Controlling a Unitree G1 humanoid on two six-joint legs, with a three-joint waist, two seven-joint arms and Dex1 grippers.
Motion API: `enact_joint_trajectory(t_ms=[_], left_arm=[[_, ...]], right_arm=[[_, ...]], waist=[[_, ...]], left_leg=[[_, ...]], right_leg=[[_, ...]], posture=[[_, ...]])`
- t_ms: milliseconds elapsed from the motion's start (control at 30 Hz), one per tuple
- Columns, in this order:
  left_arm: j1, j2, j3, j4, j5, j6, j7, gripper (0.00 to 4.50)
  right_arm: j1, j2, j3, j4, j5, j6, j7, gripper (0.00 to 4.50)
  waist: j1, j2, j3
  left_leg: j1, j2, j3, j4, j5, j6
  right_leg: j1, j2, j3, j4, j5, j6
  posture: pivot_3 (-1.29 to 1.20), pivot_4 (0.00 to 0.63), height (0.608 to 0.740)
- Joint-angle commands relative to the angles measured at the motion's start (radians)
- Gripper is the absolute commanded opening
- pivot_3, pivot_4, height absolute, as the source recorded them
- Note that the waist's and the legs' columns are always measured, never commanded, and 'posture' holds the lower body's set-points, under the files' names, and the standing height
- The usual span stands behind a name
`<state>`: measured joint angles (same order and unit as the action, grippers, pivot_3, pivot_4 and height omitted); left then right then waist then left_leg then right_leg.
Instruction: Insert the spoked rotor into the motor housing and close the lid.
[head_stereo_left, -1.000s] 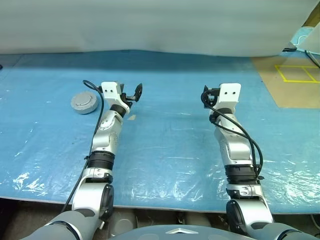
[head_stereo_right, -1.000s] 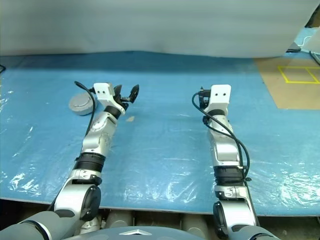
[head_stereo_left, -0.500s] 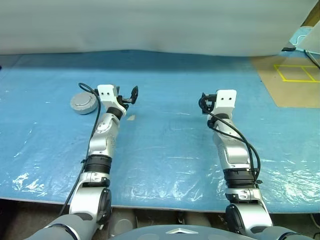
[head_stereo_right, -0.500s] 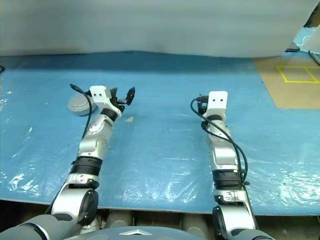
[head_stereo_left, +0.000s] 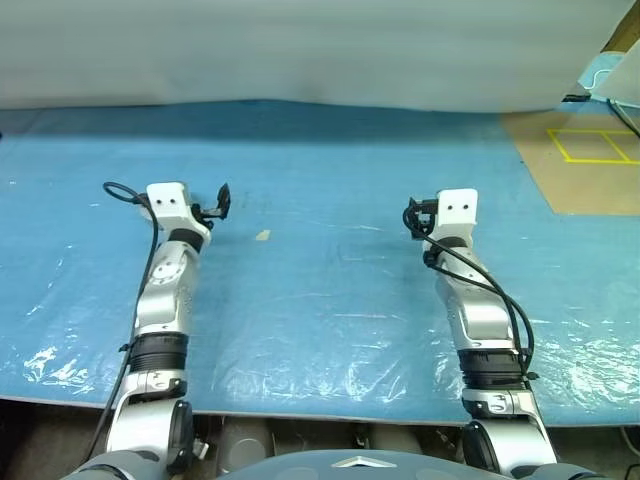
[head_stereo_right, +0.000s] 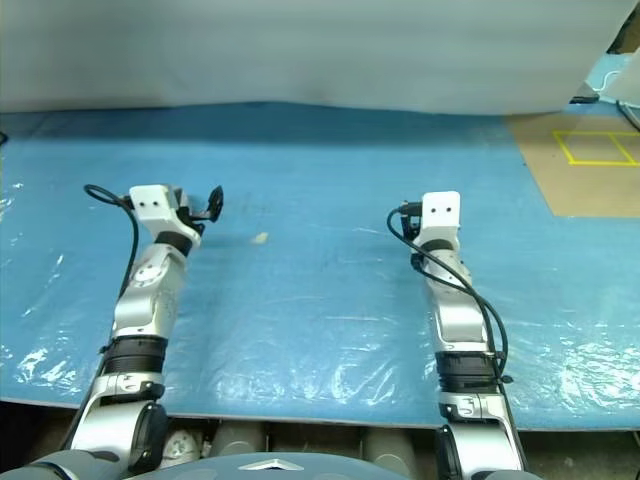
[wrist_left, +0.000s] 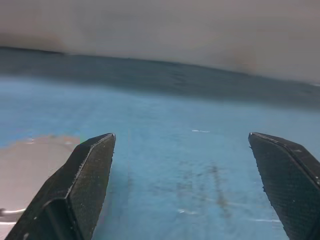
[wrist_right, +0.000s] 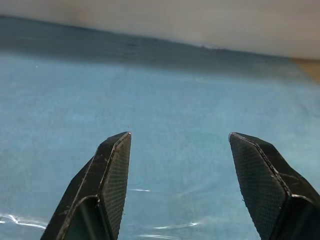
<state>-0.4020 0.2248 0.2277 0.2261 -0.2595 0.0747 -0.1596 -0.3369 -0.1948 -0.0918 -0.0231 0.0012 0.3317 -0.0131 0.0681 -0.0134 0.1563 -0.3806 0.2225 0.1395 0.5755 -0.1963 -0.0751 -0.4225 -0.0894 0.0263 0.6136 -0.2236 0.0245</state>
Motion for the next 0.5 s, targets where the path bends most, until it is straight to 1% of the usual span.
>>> enact_joint_trajectory(t_ms=[33,100,200,333,500], left_arm=[[0.037,0.01,0.015,-0.088,0.008,0.029,0.027,4.48],[0.044,0.0,0.03,-0.111,-0.002,0.062,0.059,4.48],[0.063,-0.015,-0.001,-0.164,0.0,0.073,0.049,4.48],[0.068,-0.04,-0.003,-0.164,0.011,0.083,0.077,4.48],[0.055,-0.044,-0.033,-0.155,0.028,0.047,0.047,4.48]], right_arm=[[0.015,-0.017,-0.027,-0.06,-0.003,0.018,-0.001,3.25],[0.013,-0.019,-0.032,-0.075,0.002,0.032,0.001,3.25],[0.013,-0.021,-0.021,-0.096,0.001,0.037,0.015,3.25],[0.012,-0.006,-0.015,-0.082,-0.008,0.044,0.001,3.25],[0.002,-0.01,-0.007,-0.08,-0.011,0.034,0.012,3.25]], waist=[[0.0,0.0,0.0],[-0.001,0.0,0.0],[0.0,0.0,0.0],[0.0,0.0,0.0],[-0.001,0.0,0.0]], left_leg=[[0.0,0.0,0.0,0.0,0.0,0.0],[0.0,0.0,0.0,0.0,0.0,0.0],[0.0,0.0,0.0,0.0,0.0,0.0],[0.0,0.0,0.0,0.0,0.0,0.0],[0.0,0.0,0.0,0.0,0.0,0.0]], right_leg=[[0.0,0.0,0.0,0.0,0.0,0.0],[0.0,0.0,0.0,0.0,0.0,0.0],[0.0,0.0,0.0,0.0,0.0,0.0],[0.0,0.0,0.0,-0.001,0.0,0.0],[0.0,0.0,0.0,-0.001,0.0,0.0]], posture=[[0.0,0.15,0.74],[0.0,0.15,0.74],[0.0,0.15,0.74],[0.0,0.15,0.74],[0.0,0.15,0.74]])
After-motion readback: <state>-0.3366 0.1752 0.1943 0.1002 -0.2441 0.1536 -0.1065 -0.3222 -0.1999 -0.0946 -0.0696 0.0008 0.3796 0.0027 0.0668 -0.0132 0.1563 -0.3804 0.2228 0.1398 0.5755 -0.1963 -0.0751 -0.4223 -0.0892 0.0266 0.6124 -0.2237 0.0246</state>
